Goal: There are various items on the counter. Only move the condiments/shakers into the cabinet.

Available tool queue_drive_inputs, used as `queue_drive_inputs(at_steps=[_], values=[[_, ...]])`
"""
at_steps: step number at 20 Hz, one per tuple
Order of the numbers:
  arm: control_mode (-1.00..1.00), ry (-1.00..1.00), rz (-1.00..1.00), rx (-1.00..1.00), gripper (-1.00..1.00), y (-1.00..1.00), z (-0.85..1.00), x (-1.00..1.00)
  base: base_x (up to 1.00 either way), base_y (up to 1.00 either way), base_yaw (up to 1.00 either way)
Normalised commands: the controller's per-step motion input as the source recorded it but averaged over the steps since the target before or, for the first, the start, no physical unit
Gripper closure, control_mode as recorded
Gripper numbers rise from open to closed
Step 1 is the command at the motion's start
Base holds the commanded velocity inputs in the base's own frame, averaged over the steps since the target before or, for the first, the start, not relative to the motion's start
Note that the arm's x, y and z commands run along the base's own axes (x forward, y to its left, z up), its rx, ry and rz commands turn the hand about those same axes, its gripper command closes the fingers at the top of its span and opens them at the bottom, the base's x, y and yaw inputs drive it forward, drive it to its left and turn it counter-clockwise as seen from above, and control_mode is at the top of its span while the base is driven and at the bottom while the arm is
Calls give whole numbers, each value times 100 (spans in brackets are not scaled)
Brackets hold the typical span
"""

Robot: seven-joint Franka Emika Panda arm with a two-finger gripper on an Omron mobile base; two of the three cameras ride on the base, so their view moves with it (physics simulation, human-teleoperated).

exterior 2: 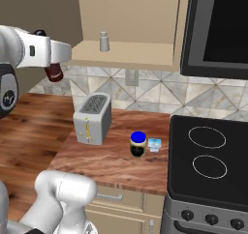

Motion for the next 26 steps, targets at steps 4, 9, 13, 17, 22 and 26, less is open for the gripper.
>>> queue_drive_inputs(at_steps=[4,9,13,17,22,26], values=[[-100,0,0,0,100,2,0,1,0,0,0],[-100,0,0,0,100,24,0,25,0,0,0],[-100,0,0,0,100,21,0,33,0,0,0],[-100,0,0,0,100,9,0,36,0,0,0],[-100,8,0,3,100,-10,0,58,0,0,0],[-100,7,0,1,100,-13,0,54,0,0,0]])
